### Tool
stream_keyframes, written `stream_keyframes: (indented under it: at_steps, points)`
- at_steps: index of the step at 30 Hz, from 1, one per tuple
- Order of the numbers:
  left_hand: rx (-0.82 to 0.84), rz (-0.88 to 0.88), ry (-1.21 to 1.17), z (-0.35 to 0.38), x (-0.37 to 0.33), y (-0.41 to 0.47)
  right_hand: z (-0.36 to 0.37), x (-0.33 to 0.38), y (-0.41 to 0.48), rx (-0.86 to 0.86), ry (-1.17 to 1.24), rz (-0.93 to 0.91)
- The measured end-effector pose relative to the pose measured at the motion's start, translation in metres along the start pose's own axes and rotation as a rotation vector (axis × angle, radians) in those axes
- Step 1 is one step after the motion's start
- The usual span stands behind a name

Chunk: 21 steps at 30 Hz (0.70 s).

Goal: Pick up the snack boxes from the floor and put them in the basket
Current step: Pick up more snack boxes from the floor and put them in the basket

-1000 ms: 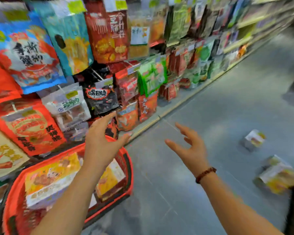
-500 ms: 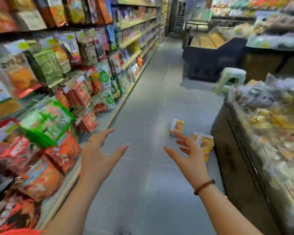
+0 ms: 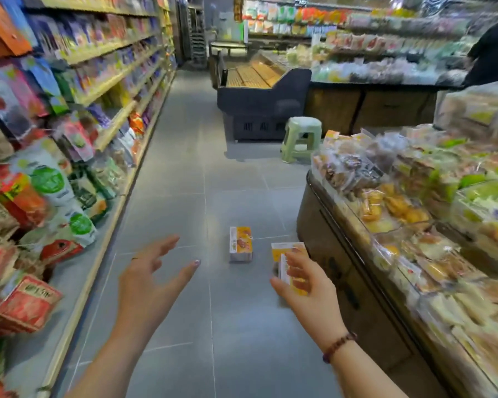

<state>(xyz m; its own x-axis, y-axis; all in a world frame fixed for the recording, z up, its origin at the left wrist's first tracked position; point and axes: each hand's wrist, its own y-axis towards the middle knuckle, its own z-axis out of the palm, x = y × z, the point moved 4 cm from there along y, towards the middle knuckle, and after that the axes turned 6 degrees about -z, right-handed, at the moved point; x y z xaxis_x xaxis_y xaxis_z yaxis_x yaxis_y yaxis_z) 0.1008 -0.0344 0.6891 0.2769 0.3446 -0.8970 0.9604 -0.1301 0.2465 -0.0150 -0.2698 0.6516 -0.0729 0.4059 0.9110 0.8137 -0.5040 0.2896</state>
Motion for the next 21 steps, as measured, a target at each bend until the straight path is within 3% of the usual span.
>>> stream_keyframes:
  at_steps: [7, 14, 21]
  points:
    - [0.138, -0.077, -0.038, 0.066, 0.042, 0.101, 0.037, -0.042, 0.086, 0.006, -0.024, 0.135]
    - [0.167, -0.132, -0.009, 0.123, 0.093, 0.209, 0.079, -0.110, 0.202, 0.021, -0.036, 0.211]
    - [0.255, -0.146, 0.131, 0.203, 0.129, 0.373, 0.131, -0.195, 0.360, 0.009, -0.010, 0.291]
